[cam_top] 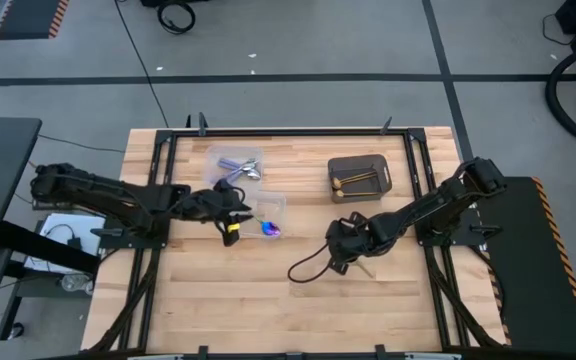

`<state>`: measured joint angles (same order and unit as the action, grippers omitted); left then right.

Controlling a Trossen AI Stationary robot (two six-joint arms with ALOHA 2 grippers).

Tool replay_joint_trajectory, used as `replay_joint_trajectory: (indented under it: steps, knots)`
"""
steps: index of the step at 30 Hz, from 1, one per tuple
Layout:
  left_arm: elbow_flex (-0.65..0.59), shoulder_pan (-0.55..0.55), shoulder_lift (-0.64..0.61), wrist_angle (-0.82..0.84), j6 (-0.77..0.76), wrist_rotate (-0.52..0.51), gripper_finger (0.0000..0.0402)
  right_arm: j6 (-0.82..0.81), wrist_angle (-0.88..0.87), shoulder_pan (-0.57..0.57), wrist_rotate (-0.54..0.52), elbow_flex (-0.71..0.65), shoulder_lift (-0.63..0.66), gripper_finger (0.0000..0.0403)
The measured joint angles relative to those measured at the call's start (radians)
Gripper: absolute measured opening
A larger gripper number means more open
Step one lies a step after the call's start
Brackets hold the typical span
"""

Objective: Sort silverware by color (type)
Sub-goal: Put the gold spoon into the black bin

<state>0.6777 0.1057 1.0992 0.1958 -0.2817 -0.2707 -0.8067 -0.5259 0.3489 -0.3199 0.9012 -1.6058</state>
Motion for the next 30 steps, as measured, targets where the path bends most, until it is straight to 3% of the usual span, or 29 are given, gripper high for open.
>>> replay_joint_trajectory:
  steps: [11,30]
  knots:
    - [0.000,0.065,0.000,0.028,-0.101,0.032,0.0118,-0.116,-0.117,0.017,0.059,0.000,-0.011,0.0127]
    - [0.000,0.078,0.000,-0.044,-0.086,0.032,0.0118,-0.162,-0.009,0.056,0.047,-0.087,-0.012,0.0101]
